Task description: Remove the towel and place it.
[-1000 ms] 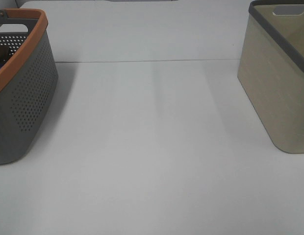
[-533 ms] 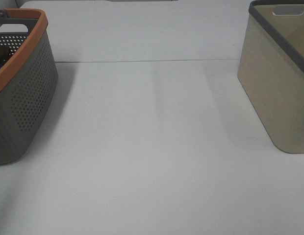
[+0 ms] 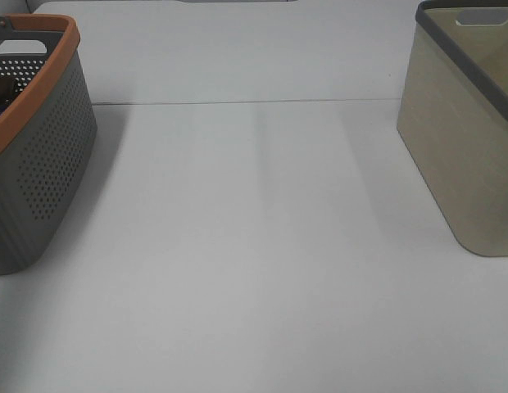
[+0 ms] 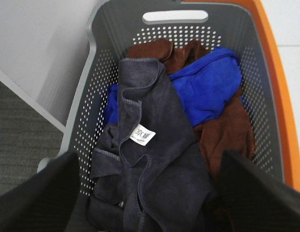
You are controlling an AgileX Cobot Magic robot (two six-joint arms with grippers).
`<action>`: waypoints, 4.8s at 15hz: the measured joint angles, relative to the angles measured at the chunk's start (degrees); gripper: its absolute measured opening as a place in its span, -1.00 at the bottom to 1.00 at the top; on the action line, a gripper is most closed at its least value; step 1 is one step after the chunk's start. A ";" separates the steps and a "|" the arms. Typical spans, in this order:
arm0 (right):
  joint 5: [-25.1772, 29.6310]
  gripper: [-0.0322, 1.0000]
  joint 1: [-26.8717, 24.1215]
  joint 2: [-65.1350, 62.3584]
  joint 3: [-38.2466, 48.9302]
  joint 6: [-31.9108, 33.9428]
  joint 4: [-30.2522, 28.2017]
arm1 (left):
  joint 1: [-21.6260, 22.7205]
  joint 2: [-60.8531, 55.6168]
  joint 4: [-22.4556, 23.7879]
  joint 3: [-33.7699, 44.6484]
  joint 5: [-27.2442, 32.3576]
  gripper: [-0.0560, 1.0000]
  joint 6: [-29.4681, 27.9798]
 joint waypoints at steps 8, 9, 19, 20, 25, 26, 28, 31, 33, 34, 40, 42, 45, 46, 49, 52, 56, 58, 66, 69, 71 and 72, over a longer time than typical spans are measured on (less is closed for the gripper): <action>0.00 0.54 0.00 0.00 0.00 0.00 0.00 | 3.04 25.95 3.95 -16.73 11.86 0.54 -4.64; 0.00 0.54 0.00 0.00 0.00 0.00 0.00 | 3.84 27.16 3.95 -17.53 12.15 0.54 -4.70; 0.00 0.54 0.00 0.00 0.00 0.00 0.00 | 5.90 44.12 4.13 -27.62 12.55 0.46 -4.76; 0.00 0.54 0.00 0.00 0.00 0.00 0.00 | 5.90 45.32 4.13 -28.76 12.55 0.40 -4.76; 0.00 0.54 0.00 0.00 0.00 0.00 0.00 | 5.90 48.93 2.46 -30.77 12.83 0.34 -4.76; 0.00 0.54 0.00 0.00 0.00 0.00 0.00 | 5.90 49.68 2.29 -30.83 13.35 0.34 -4.70; 0.00 0.54 0.00 0.00 0.00 0.00 0.00 | 5.90 50.76 2.18 -30.83 13.92 0.27 -4.70; 0.00 0.54 0.00 0.00 0.00 0.00 0.00 | 5.90 50.88 2.18 -30.83 13.58 -0.20 -4.70; 0.00 0.54 0.00 0.00 0.00 0.00 0.00 | 5.90 50.88 2.23 -30.83 13.52 -0.57 -4.70; 0.00 0.54 0.00 0.00 0.00 0.00 0.00 | 5.90 50.88 2.52 -30.83 13.52 -0.77 -4.58; 0.00 0.54 0.00 0.00 0.00 0.00 0.00 | 5.90 45.21 1.55 -32.89 18.56 -0.89 -3.04; 0.00 0.54 0.00 0.00 0.00 0.00 0.00 | 5.90 40.05 -2.35 -33.69 18.62 -0.89 -2.98; 0.00 0.54 0.00 0.00 0.00 0.00 0.00 | 5.90 31.28 -8.65 -33.92 15.93 -0.89 -2.92; 0.00 0.54 0.00 0.00 0.00 0.00 0.00 | 5.90 28.93 -10.37 -34.03 15.07 -0.89 -2.92; 0.00 0.54 0.00 0.00 0.00 0.00 0.00 | 4.18 23.20 -14.55 -35.70 13.35 -0.89 -2.41; 0.00 0.54 0.00 0.00 0.00 0.00 0.23 | -2.58 20.45 -15.53 -39.88 10.03 -0.89 -2.23; -0.34 0.54 0.00 1.32 0.00 0.00 6.47 | -13.06 20.00 -15.58 -44.92 3.27 -0.89 -2.52; -2.01 0.54 0.00 5.27 0.00 0.00 10.66 | -17.48 20.00 -15.58 -45.38 -1.38 -0.89 -2.52; -10.54 0.54 8.19 29.05 -4.70 -23.78 36.73 | -29.91 24.75 -15.53 -45.44 -10.08 -0.89 -2.69; -12.38 0.54 13.12 39.65 -11.57 -36.61 38.27 | -33.29 26.81 -15.30 -45.44 -10.14 -0.89 -2.69; -15.93 0.54 17.13 46.64 -15.58 -42.00 38.33 | -34.95 27.39 -15.01 -45.44 -11.06 -0.89 -2.69; -19.02 0.53 20.45 50.02 -16.84 -44.00 38.33 | -35.47 27.56 -14.90 -45.44 -11.34 -0.89 -2.69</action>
